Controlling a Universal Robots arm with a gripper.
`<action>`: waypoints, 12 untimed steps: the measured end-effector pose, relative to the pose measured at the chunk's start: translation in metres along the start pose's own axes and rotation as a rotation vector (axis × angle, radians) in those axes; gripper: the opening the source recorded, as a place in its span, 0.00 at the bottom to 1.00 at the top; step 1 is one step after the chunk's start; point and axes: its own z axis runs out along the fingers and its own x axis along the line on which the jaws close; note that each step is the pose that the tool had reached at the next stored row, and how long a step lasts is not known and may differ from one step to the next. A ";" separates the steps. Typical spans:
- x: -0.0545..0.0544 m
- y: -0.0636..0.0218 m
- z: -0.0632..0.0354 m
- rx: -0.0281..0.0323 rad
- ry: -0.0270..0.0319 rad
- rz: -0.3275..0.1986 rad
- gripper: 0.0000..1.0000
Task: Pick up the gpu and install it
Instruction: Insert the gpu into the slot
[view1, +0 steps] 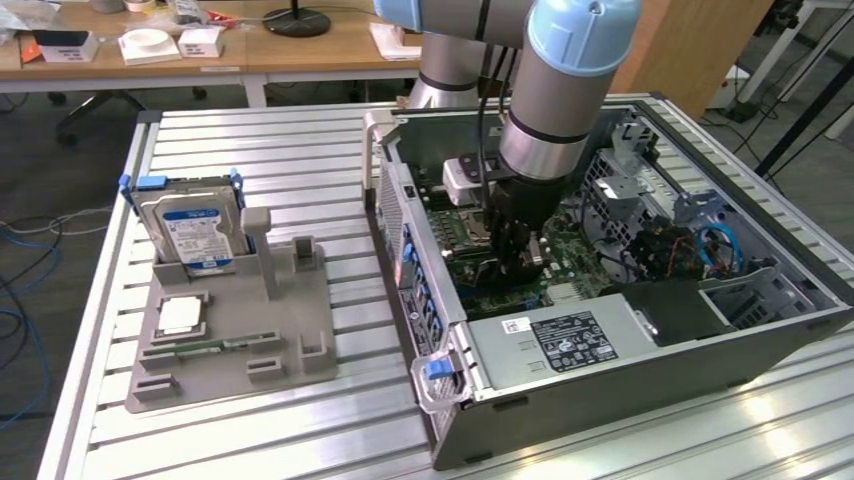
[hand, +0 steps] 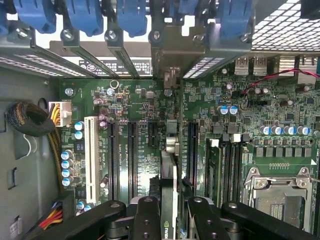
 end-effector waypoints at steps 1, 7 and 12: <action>0.000 0.0000 0.0000 0.0000 -0.0001 0.000 0.26; 0.000 0.0000 0.0001 0.0001 -0.0002 0.000 0.45; 0.000 0.0000 -0.0019 -0.0002 0.0003 0.000 0.57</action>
